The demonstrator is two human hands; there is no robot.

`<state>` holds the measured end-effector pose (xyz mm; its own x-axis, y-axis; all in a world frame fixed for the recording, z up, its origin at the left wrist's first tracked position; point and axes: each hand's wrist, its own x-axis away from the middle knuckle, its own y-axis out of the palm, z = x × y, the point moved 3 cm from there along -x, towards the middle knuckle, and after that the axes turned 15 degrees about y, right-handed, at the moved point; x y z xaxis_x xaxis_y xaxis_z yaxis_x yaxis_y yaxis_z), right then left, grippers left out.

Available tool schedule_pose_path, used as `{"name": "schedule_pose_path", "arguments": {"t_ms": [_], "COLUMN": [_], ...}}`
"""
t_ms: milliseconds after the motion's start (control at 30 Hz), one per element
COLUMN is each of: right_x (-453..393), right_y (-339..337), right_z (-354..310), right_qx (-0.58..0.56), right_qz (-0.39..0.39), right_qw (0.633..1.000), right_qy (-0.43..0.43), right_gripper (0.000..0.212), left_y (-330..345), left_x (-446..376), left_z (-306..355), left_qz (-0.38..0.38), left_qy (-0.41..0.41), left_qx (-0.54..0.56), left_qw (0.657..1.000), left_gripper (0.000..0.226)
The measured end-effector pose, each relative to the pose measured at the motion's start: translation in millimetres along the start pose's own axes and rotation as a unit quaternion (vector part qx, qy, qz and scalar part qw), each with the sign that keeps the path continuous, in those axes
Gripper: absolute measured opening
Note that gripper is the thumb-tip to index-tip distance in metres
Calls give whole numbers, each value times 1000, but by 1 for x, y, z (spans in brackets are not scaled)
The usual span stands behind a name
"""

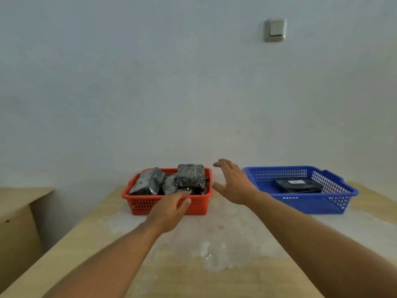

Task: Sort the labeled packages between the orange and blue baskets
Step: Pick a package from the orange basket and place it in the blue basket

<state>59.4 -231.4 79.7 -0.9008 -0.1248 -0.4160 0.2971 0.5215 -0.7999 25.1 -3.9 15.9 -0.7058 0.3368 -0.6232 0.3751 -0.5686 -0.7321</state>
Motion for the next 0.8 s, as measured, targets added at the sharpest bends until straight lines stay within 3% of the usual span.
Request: {"name": "schedule_pose_path", "arguments": {"t_ms": [100, 167, 300, 700, 800], "right_x": [-2, -9, -29, -86, -90], "right_y": [18, 31, 54, 106, 117], "right_z": [-10, -16, -28, -27, -25], "right_qx": [27, 53, 74, 103, 104], "right_qz": [-55, -71, -67, -49, -71], "right_qw": [998, 996, 995, 993, 991], "right_qy": [-9, -8, -20, 20, 38], "right_gripper": [64, 62, 63, 101, 101], "left_y": [16, 30, 46, 55, 56], "left_x": [43, 70, 86, 87, 88], "left_z": [-25, -43, -55, -63, -64], "left_qz": [-121, -218, -300, -289, -284], "left_qy": [-64, -137, -172, -167, -166], "left_qx": [-52, -91, -115, -120, -118], "left_qw": [989, 962, 931, 935, 937], "left_gripper": [58, 70, 85, 89, 89]}}
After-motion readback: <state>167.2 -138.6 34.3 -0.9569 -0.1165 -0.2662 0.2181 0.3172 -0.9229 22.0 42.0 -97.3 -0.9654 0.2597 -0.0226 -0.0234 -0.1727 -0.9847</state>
